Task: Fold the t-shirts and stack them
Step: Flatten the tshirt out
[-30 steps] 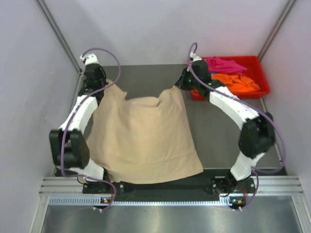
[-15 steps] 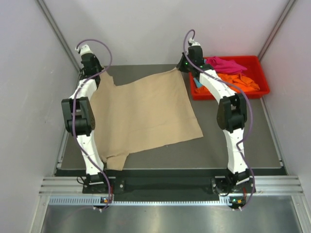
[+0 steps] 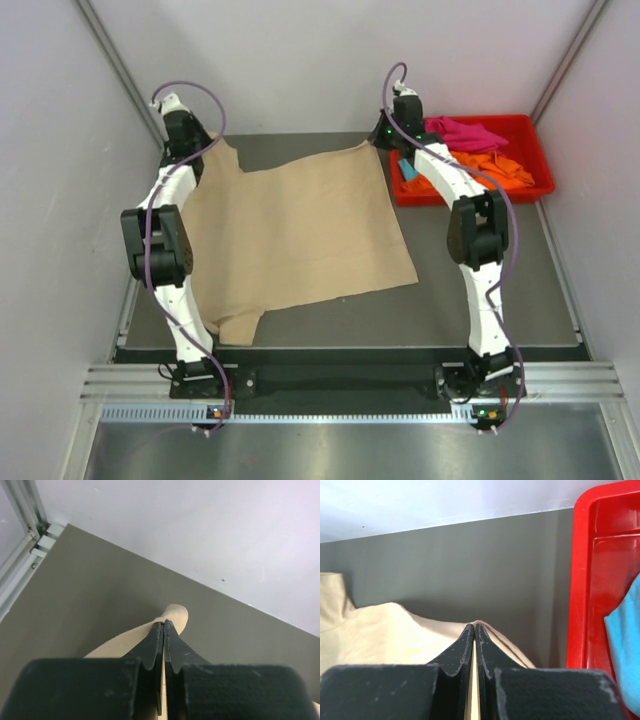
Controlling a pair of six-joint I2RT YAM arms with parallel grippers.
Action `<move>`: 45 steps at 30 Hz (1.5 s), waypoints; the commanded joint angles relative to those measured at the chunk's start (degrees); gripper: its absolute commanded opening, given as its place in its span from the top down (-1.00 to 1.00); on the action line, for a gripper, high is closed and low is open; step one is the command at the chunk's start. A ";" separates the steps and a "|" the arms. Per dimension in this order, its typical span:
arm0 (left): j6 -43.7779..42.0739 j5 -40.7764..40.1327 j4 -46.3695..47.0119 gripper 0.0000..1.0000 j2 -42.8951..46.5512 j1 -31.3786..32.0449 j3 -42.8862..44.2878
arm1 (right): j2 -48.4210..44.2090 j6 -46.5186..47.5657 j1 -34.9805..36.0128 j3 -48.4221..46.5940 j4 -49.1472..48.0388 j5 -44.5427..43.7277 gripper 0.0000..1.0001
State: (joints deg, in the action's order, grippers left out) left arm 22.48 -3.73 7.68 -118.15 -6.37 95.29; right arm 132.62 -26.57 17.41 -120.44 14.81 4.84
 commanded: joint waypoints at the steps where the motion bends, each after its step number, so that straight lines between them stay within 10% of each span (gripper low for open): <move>1: 0.64 -1.28 1.64 1.00 10.03 -0.66 0.25 | -2.98 0.20 -1.50 0.03 -2.50 0.52 1.00; 14: -4.37 -9.36 -7.42 1.00 33.23 -0.66 5.43 | -19.57 -6.48 -0.36 9.52 -3.21 3.51 1.00; 33: -13.86 -17.28 -12.25 1.00 62.33 -0.57 18.00 | -73.36 -7.18 12.91 23.50 12.52 -0.10 1.00; 45: -14.57 -14.74 -3.73 1.00 57.70 -0.31 5.90 | -63.92 -6.57 14.76 29.29 4.02 -6.93 1.00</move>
State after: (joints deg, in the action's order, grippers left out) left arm 9.04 -19.97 2.72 -53.67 -6.70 107.57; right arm 61.54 -34.04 31.09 -94.30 23.51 2.81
